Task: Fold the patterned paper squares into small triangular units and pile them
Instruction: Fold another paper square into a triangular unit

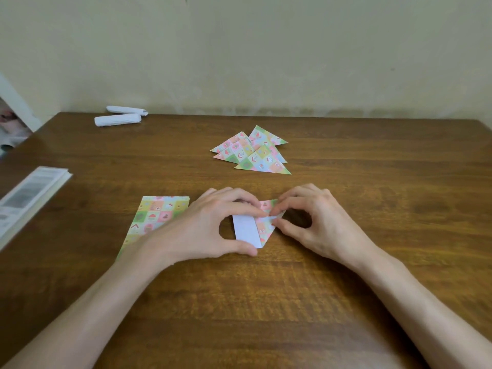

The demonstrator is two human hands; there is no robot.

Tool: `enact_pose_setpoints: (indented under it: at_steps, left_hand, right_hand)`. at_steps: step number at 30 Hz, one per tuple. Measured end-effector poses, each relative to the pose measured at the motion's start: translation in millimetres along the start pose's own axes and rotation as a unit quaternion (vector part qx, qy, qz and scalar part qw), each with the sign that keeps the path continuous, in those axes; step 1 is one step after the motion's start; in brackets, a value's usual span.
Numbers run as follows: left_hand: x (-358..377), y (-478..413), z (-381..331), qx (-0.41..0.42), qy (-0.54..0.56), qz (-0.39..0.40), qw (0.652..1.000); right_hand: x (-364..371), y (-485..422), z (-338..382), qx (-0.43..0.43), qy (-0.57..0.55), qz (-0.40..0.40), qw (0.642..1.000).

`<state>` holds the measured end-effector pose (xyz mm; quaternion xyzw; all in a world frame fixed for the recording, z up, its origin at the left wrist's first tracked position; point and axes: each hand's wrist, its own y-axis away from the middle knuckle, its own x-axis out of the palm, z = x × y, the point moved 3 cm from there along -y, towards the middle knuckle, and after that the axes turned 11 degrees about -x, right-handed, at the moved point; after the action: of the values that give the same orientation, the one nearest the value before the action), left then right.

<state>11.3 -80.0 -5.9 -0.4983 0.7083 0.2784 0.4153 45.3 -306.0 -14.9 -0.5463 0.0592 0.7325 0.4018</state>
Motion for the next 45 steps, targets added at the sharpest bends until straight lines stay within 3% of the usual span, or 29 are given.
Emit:
enact_pose_setpoints:
  at_steps: [5,17,22,27,35,42,45]
  left_hand:
    - [-8.0,3.5,4.7,0.019,0.019,0.02,0.999]
    - [4.3,1.2,-7.1,0.01,0.057,-0.101,0.993]
    - [0.3,3.9,-3.9,-0.016,0.101,-0.035,0.994]
    - [-7.9,3.4,10.1,-0.018,0.087,-0.022,0.996]
    - [-1.3,1.3,8.7,0.025,0.058,-0.065,0.996]
    - [-7.9,3.0,20.7,0.044,-0.046,-0.067,0.996]
    - [-8.3,2.8,18.8,0.052,-0.041,-0.075,0.995]
  right_hand:
    - [-0.8,0.7,-4.4,0.019,-0.016,-0.012,1.0]
    - [8.6,-2.2,-5.2,0.049,-0.036,-0.049,0.997]
    - [8.2,-1.6,-5.8,0.064,0.009,-0.061,0.996]
    - [7.0,-0.2,-5.7,0.051,0.0,-0.063,0.997]
    - [4.8,0.6,-7.1,0.045,-0.051,-0.069,0.995]
    - [6.2,-1.0,-7.8,0.037,-0.043,-0.05,0.997]
    - [4.8,-0.8,-7.0,0.036,-0.045,-0.048,0.997]
